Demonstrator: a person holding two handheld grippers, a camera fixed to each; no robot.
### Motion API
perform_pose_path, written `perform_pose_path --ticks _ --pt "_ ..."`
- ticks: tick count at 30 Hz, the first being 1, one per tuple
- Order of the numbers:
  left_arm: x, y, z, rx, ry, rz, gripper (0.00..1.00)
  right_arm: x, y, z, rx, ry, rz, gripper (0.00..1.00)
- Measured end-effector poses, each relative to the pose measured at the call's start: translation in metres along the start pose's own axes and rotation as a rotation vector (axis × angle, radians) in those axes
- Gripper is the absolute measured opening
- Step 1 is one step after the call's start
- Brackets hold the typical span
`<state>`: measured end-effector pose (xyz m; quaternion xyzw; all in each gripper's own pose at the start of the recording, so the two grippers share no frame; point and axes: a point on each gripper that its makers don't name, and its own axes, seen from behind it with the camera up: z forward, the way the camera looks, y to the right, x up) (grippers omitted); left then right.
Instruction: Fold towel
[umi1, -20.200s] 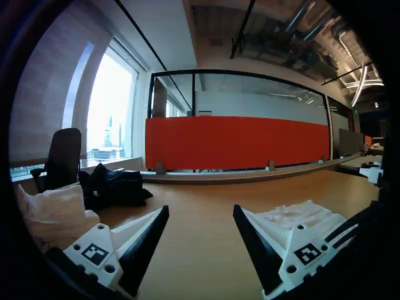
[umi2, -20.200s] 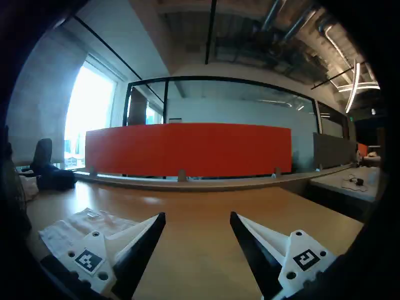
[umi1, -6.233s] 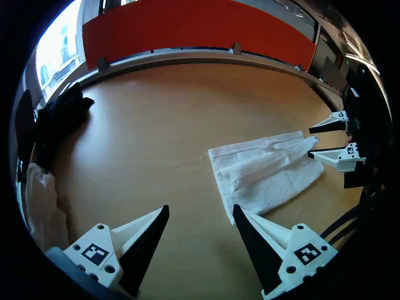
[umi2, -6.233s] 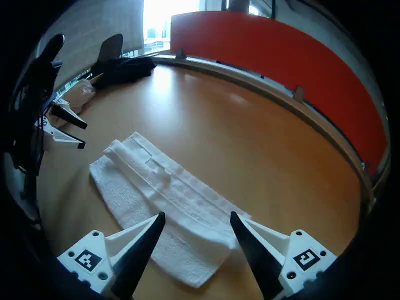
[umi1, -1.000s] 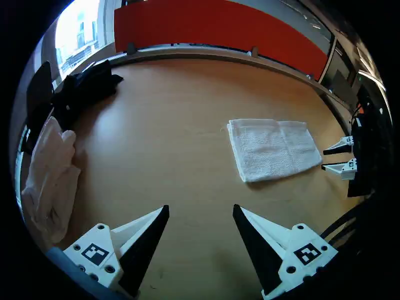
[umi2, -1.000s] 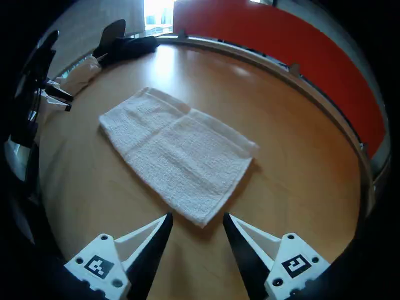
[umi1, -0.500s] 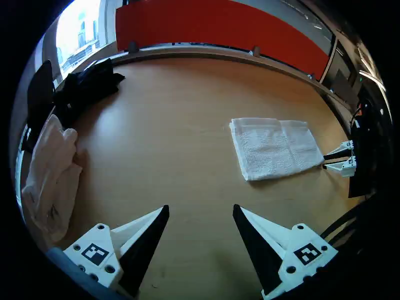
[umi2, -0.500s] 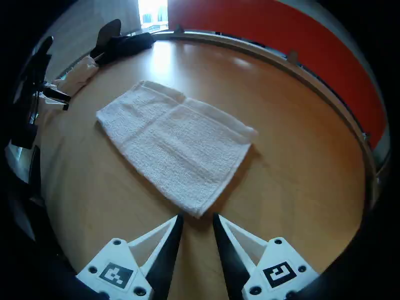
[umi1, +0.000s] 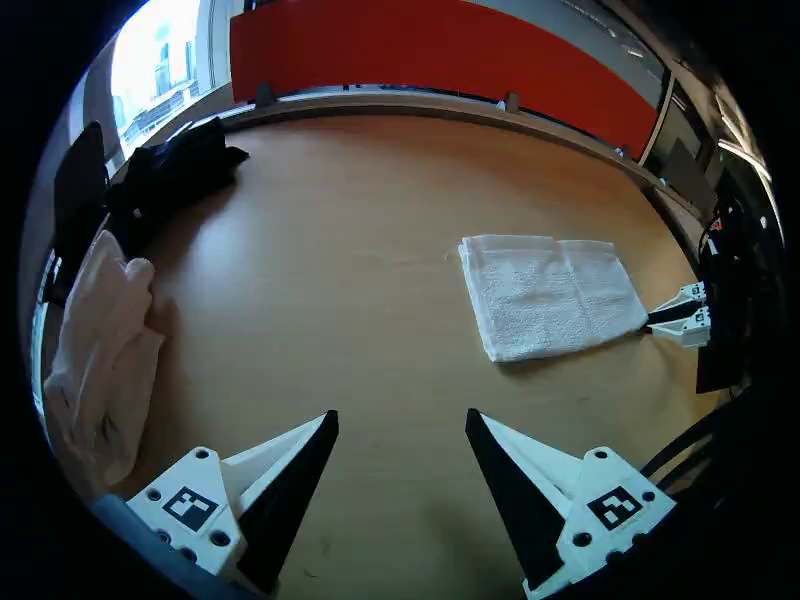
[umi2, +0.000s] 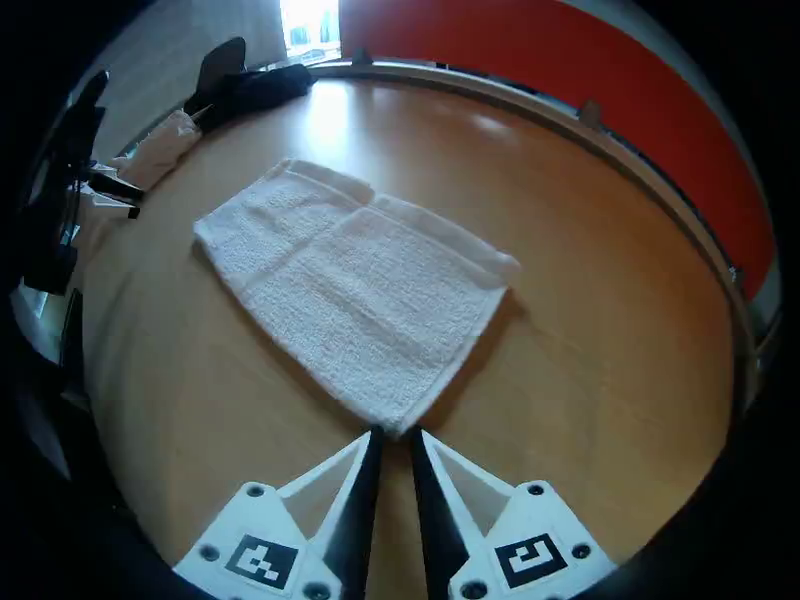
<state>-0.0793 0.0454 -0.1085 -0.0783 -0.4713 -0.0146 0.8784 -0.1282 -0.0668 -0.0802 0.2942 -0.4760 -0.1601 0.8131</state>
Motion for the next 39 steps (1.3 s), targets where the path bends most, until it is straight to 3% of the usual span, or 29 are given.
perform_pose_path --ticks 4,20,39 --pt "-0.001 0.0 0.001 0.001 -0.001 -0.001 0.94 0.001 0.001 -0.001 -0.004 0.003 0.001 0.04" --pt "0.006 0.001 0.002 0.006 0.004 0.004 0.94 0.022 0.005 -0.017 -0.021 0.067 0.004 0.04" --pt "0.014 0.004 0.0 0.005 0.018 0.007 0.94 0.06 0.018 -0.073 -0.085 0.17 -0.051 0.05"
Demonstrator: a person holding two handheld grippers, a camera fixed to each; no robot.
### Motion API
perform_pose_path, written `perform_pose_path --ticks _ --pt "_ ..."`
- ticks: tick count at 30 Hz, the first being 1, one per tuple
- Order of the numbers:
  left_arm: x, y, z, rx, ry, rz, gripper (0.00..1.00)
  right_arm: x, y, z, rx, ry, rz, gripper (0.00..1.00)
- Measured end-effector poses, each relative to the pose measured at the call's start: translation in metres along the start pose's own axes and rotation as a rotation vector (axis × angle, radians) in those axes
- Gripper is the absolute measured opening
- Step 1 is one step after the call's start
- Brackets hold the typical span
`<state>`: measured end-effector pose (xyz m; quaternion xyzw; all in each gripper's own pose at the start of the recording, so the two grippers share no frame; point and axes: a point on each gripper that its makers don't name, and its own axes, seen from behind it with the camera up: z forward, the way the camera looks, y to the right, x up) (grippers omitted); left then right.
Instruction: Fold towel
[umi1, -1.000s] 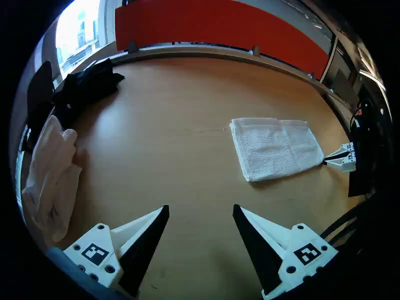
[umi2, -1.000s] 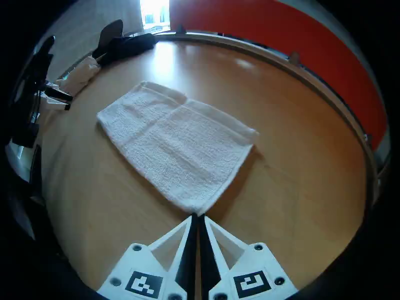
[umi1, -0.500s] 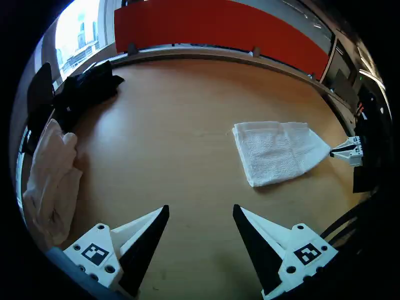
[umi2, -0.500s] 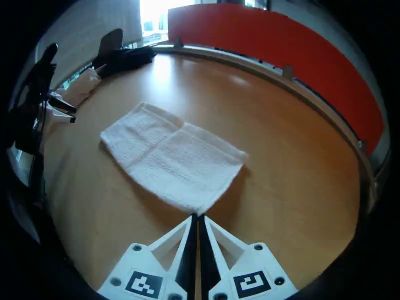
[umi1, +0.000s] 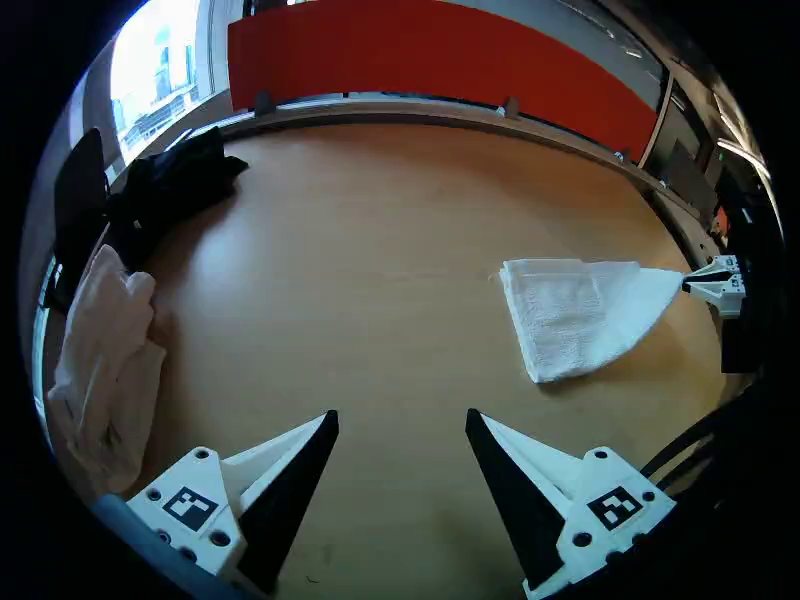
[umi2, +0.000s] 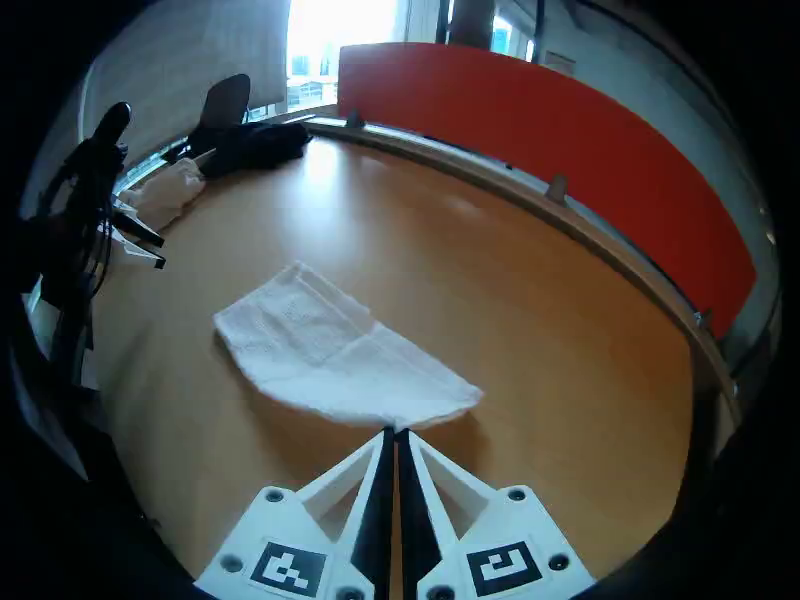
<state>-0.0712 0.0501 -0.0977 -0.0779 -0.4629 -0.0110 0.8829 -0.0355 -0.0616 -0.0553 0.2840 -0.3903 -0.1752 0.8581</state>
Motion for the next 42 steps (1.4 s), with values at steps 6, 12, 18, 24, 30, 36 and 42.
perform_pose_path --ticks 6,12,18,24,30,36,42 --pt "0.003 0.003 -0.001 -0.005 0.005 0.003 0.94 0.013 0.006 -0.012 -0.017 0.025 -0.009 0.05" --pt "0.004 0.005 -0.002 -0.007 0.008 0.004 0.94 0.022 0.011 -0.022 -0.029 0.043 -0.02 0.05" --pt "0.004 0.006 -0.002 -0.008 0.008 0.003 0.94 0.027 0.012 -0.024 -0.031 0.047 -0.03 0.06" --pt "0.003 0.005 -0.003 -0.007 0.009 0.002 0.94 0.038 0.004 -0.018 -0.009 0.06 -0.049 0.06" --pt "0.002 0.002 -0.005 -0.001 0.012 -0.004 0.94 0.054 -0.013 -0.008 0.027 0.075 -0.076 0.06" --pt "0.0 -0.001 -0.007 0.002 0.016 -0.021 0.94 0.073 -0.037 0.003 0.073 0.093 -0.103 0.06" --pt "-0.002 -0.004 -0.01 0.006 0.018 -0.025 0.94 0.086 -0.066 0.016 0.128 0.099 -0.133 0.06"
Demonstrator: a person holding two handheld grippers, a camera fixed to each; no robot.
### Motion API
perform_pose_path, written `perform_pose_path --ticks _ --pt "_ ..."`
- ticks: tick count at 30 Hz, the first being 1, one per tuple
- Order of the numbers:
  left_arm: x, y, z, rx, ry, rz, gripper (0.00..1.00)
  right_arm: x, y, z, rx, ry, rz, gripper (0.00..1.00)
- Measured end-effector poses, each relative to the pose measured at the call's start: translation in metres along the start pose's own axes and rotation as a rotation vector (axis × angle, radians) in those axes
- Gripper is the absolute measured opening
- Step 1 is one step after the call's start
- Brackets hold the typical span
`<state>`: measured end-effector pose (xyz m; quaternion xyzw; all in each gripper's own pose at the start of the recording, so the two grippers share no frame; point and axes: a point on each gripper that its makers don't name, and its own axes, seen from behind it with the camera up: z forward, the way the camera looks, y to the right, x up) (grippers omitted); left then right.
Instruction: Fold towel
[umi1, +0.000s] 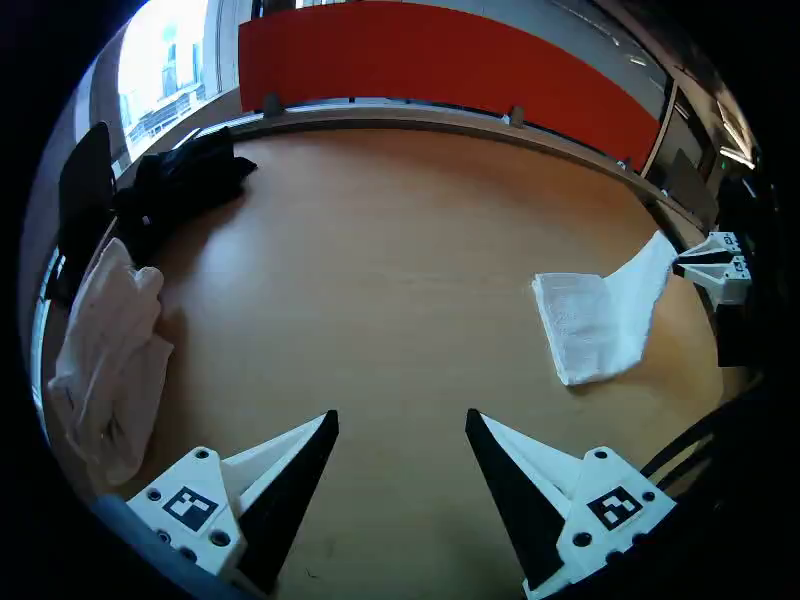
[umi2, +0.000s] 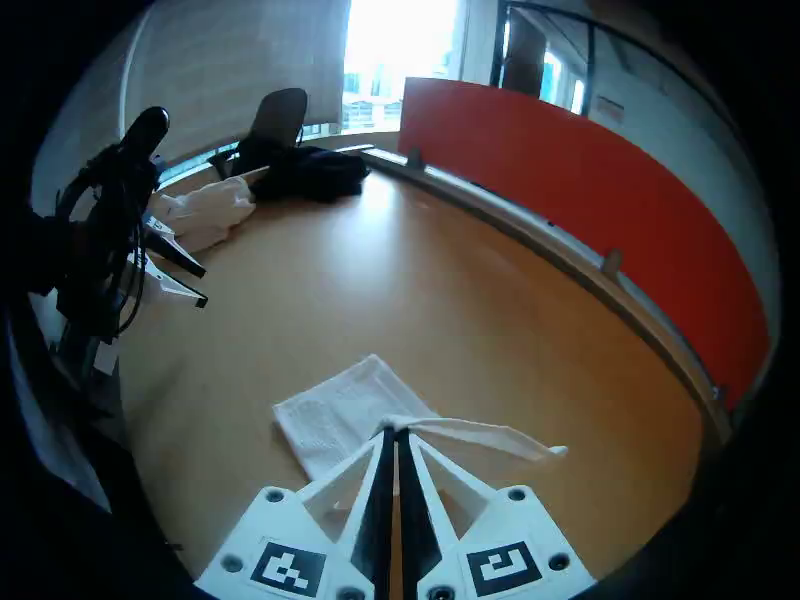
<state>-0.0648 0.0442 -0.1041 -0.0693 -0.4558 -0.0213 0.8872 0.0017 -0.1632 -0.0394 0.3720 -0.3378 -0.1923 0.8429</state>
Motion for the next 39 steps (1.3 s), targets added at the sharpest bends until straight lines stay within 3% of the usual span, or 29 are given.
perform_pose_path --ticks 11,17,19,39 --pt "-0.006 -0.014 -0.005 0.019 0.005 -0.028 0.94 0.005 -0.046 0.028 0.1 -0.032 -0.055 0.09" --pt "-0.008 -0.019 -0.007 0.029 0.006 -0.037 0.94 0.0 -0.053 0.036 0.116 -0.054 -0.047 0.64" --pt "-0.008 -0.019 -0.007 0.029 0.007 -0.038 0.94 -0.002 -0.052 0.036 0.114 -0.06 -0.042 0.7" --pt "-0.008 -0.019 -0.008 0.032 0.007 -0.035 0.94 -0.025 -0.043 0.033 0.088 -0.09 -0.01 0.73"
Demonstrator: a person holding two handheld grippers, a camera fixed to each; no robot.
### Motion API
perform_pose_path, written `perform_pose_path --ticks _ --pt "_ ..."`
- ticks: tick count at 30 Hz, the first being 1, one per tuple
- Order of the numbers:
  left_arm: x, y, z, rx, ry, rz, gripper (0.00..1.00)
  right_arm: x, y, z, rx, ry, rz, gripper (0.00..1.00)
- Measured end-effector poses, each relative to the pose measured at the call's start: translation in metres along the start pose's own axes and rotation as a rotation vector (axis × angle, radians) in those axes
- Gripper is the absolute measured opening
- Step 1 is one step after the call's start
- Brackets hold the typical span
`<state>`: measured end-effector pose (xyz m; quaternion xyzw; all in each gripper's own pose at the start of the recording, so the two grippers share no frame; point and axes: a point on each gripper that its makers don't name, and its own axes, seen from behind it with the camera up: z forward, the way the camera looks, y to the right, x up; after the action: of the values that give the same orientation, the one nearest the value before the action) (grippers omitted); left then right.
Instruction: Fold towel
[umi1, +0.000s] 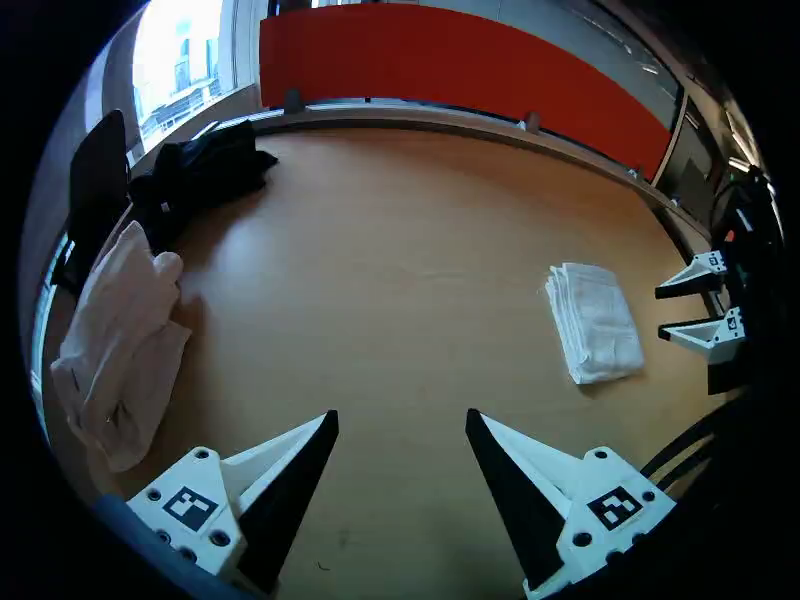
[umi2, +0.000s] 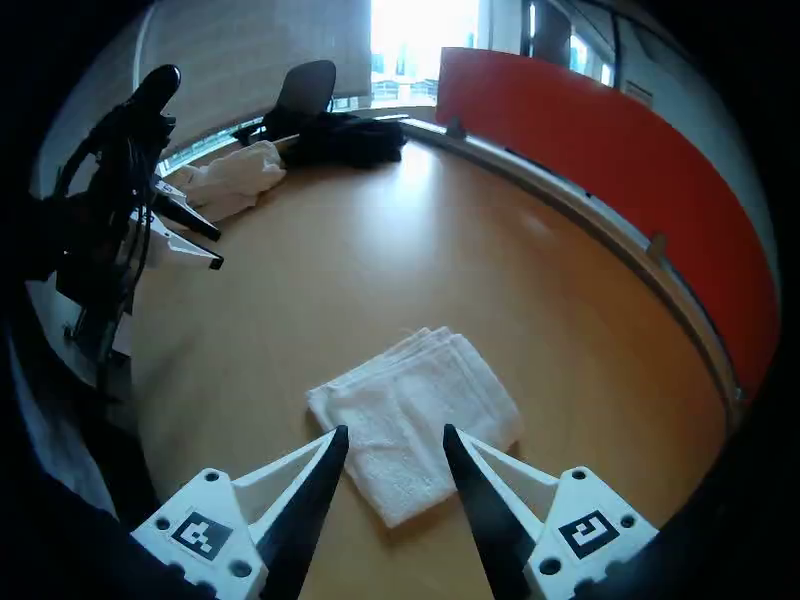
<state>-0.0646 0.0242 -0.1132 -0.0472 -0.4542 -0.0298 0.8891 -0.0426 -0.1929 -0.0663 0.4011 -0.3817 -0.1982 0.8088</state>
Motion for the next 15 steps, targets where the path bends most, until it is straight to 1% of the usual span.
perform_pose_path --ticks 7,15 --pt "0.0 0.002 0.0 -0.001 -0.001 -0.001 0.94 -0.021 0.003 0.004 -0.007 -0.031 0.019 0.73" --pt "-0.001 0.002 0.001 0.0 -0.003 0.001 0.94 -0.054 0.004 0.008 -0.011 -0.083 0.042 0.73"
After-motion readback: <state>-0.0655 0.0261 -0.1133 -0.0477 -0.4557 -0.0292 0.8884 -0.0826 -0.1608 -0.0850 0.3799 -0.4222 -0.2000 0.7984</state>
